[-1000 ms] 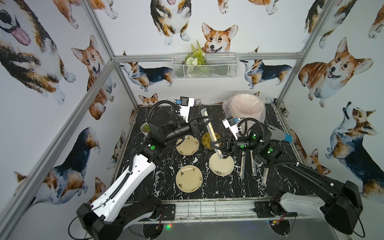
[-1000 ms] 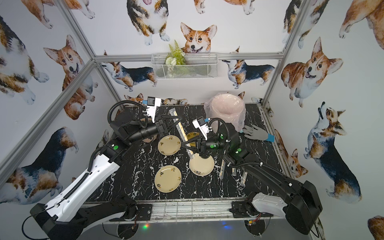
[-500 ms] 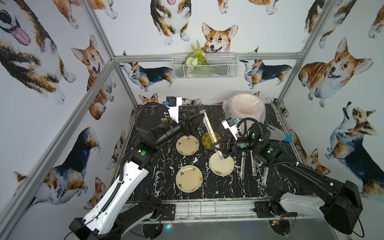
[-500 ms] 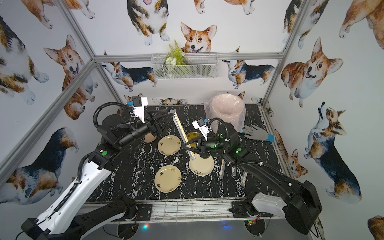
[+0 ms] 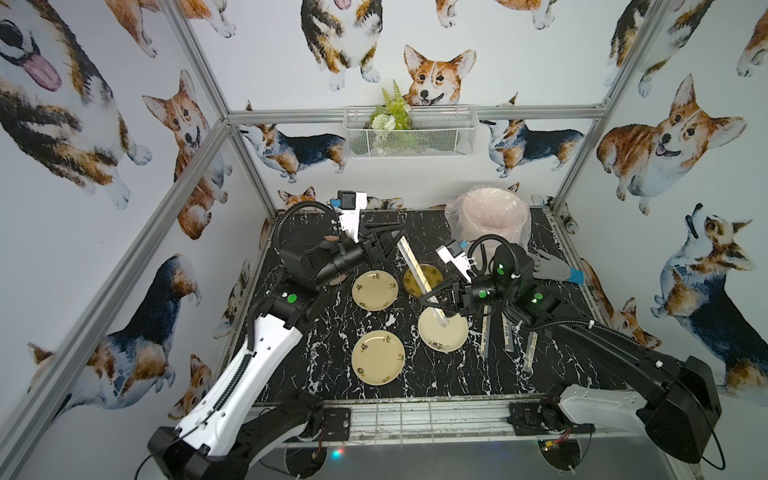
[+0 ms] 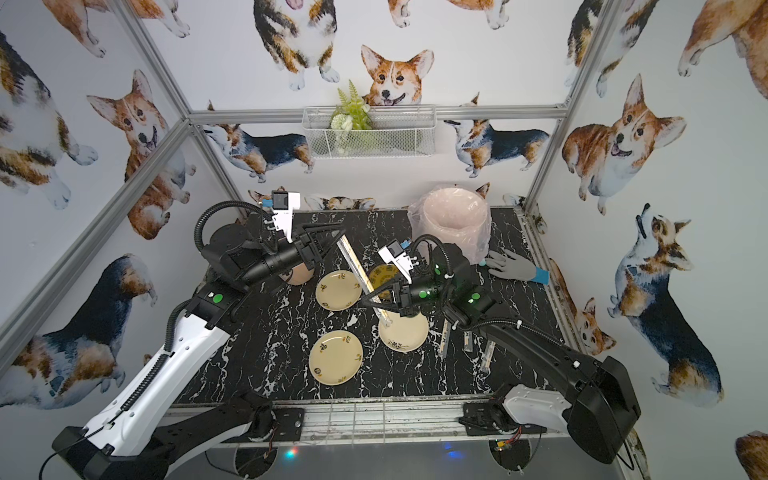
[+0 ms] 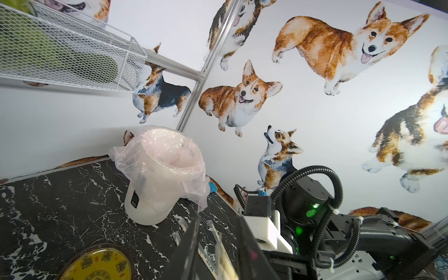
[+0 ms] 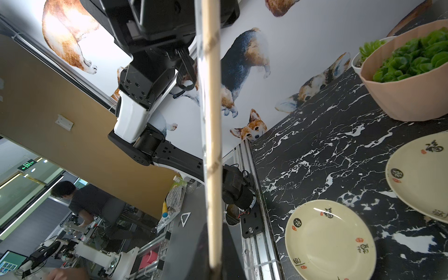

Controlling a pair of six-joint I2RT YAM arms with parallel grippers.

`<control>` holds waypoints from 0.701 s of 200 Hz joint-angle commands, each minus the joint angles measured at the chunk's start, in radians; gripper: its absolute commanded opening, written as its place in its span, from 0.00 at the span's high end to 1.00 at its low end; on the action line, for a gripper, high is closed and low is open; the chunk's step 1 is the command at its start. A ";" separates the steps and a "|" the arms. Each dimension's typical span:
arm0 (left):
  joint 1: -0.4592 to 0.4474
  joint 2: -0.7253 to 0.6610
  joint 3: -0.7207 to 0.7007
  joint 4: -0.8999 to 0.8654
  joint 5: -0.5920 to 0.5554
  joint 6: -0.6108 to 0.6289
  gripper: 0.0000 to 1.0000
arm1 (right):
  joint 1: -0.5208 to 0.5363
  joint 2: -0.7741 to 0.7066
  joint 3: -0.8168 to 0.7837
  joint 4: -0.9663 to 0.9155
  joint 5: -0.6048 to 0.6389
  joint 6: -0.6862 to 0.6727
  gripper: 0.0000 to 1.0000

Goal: Remove the packaging of disposable chopsticks
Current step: Pick up the disposable chopsticks from the center of the board, then remove the packet bag from the disposable chopsticks.

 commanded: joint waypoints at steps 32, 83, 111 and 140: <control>0.007 0.013 0.014 0.035 0.067 -0.017 0.94 | 0.001 0.007 0.021 -0.013 -0.019 -0.020 1.00; 0.009 0.002 0.017 -0.003 0.035 0.009 0.74 | 0.000 -0.010 0.020 -0.041 -0.014 -0.036 1.00; 0.009 0.014 0.026 0.003 0.066 0.000 0.86 | 0.000 -0.016 0.022 -0.052 -0.007 -0.042 1.00; 0.010 0.018 0.028 0.011 0.086 -0.006 1.00 | 0.001 -0.016 0.026 -0.057 -0.006 -0.045 1.00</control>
